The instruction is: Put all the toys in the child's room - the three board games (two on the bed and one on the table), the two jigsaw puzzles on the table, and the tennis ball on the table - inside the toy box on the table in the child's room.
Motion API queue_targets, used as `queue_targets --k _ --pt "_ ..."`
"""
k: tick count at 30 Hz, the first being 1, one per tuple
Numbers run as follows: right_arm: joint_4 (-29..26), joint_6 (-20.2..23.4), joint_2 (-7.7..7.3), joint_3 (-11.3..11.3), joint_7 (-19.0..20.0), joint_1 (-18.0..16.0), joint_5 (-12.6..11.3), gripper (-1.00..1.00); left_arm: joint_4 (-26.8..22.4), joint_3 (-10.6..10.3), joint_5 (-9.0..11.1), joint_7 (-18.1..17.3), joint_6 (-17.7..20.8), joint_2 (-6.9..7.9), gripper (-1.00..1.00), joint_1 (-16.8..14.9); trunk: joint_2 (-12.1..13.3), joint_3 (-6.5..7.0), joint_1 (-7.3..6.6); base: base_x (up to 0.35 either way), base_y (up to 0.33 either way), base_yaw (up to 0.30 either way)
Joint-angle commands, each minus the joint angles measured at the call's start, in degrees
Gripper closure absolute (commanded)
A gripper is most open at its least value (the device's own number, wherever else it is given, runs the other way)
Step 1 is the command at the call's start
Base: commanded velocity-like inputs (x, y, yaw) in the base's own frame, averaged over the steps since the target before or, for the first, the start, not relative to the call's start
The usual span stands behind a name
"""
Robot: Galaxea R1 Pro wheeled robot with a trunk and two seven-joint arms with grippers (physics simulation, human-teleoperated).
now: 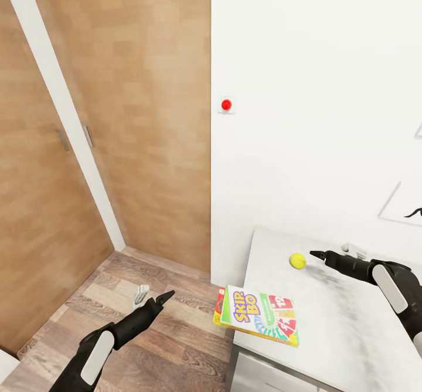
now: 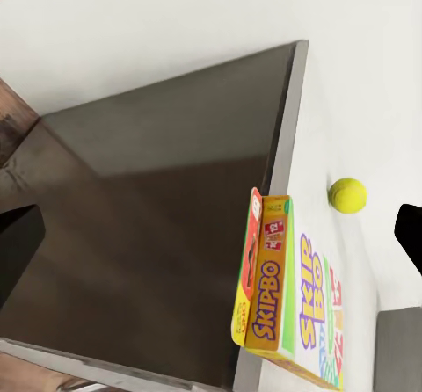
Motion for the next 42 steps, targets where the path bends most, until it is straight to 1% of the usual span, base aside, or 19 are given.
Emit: queue_targets --k 1,6,13,16,26,42 --pt "-0.02 0.33 0.01 -0.13 0.21 -0.05 0.05 -1.00 -0.01 0.10 0.31 -0.07 0.45 -0.01 -1.00 -0.05 -0.12 -0.12 0.03 0.000 0.000 0.000" --pt "0.00 0.34 0.01 -0.12 0.21 -0.06 0.05 -1.00 0.06 0.10 0.31 -0.06 0.42 -0.01 -1.00 -0.09 -0.12 -0.13 0.03 0.000 0.000 0.000" --pt "-0.81 1.62 0.37 0.10 -0.07 -0.37 0.06 -1.00 1.17 0.05 2.48 -0.23 0.19 -0.36 -1.00 -0.38 -0.12 -0.37 0.03 0.000 0.000 0.000" --pt "-0.96 1.89 0.43 0.14 -0.13 -0.43 0.06 -1.00 1.37 0.04 2.85 -0.25 0.14 -0.42 -1.00 -0.42 -0.12 -0.57 0.03 0.000 0.000 0.000" --pt "-1.18 2.35 0.51 0.10 -0.19 -0.50 0.06 -1.00 1.67 0.03 3.33 -0.28 0.10 -0.50 -1.00 -0.48 -0.12 -1.21 0.03 0.000 0.000 0.000" --pt "-2.86 2.50 0.54 -0.49 -0.16 -0.29 0.03 -1.00 1.80 0.02 3.47 -0.29 0.08 -0.52 -1.00 -0.51 -0.12 -1.45 0.03 0.000 0.000 0.000"
